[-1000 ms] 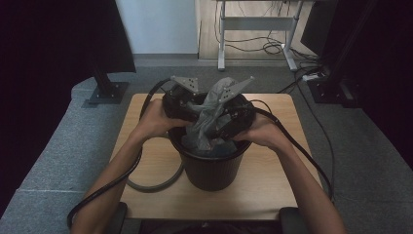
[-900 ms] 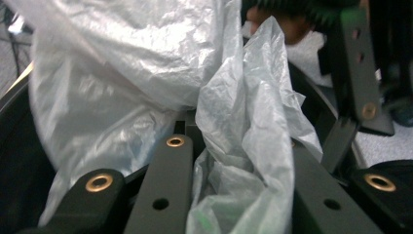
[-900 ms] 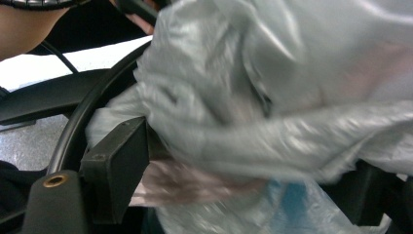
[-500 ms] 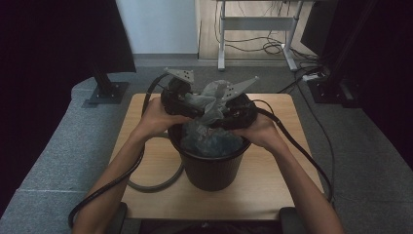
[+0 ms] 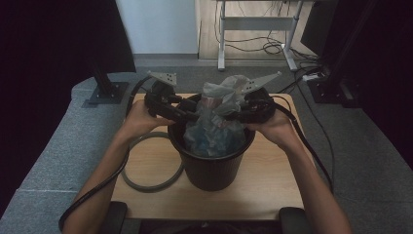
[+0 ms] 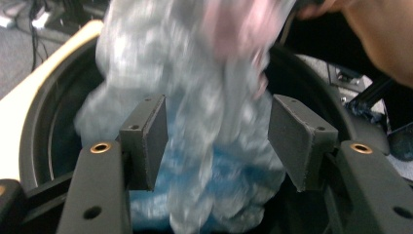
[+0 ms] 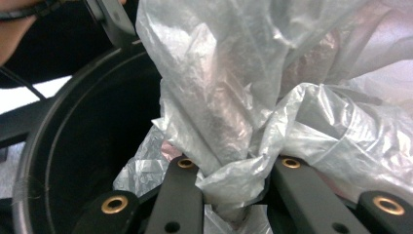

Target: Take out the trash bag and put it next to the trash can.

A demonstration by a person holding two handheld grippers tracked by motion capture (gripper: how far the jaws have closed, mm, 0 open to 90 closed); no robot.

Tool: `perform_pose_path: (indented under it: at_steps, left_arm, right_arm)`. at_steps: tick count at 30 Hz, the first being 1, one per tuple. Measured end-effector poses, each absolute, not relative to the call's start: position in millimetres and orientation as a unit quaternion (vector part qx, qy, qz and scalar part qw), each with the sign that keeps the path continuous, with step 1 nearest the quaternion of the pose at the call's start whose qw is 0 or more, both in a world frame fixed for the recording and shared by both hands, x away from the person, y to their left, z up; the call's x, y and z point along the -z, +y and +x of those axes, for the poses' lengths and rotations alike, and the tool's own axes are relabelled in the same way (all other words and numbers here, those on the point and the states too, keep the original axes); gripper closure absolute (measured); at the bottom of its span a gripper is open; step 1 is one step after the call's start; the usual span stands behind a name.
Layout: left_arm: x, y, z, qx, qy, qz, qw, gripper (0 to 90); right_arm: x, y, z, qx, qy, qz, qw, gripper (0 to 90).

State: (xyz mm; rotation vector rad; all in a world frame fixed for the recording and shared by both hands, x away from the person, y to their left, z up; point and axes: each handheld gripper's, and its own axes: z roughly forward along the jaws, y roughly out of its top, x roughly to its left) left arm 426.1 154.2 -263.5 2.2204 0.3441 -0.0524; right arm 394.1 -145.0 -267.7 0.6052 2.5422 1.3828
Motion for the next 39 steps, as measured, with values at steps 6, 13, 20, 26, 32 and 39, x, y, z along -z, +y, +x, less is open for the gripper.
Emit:
perform_pose_path:
  at_steps: [6, 13, 20, 26, 32, 39]
  left_arm:
    - [286, 140, 431, 0.008, 0.142, 0.913, 0.383, 41.8]
    - [281, 135, 429, -0.044, 0.148, 0.906, 0.394, 87.1]
    - [258, 129, 418, -0.036, 0.107, 0.894, 0.435, 87.8]
    - [259, 111, 416, -0.014, 0.083, 0.893, 0.442, 87.7]
    - [260, 98, 415, -0.001, 0.075, 0.894, 0.441, 87.6]
    - [250, 115, 417, -0.008, 0.120, 0.883, 0.453, 54.7]
  right_arm:
    - [260, -151, 390, -0.483, 0.848, 0.201, 0.087, 79.7]
    - [263, -148, 390, -0.467, 0.860, 0.192, 0.079, 78.7]
    - [272, -129, 393, -0.441, 0.880, 0.167, 0.060, 64.0]
    - [279, -103, 395, -0.428, 0.888, 0.156, 0.057, 32.0]
    - [284, -92, 396, -0.416, 0.894, 0.156, 0.060, 53.4]
    - [282, -102, 395, -0.430, 0.884, 0.164, 0.079, 76.9]
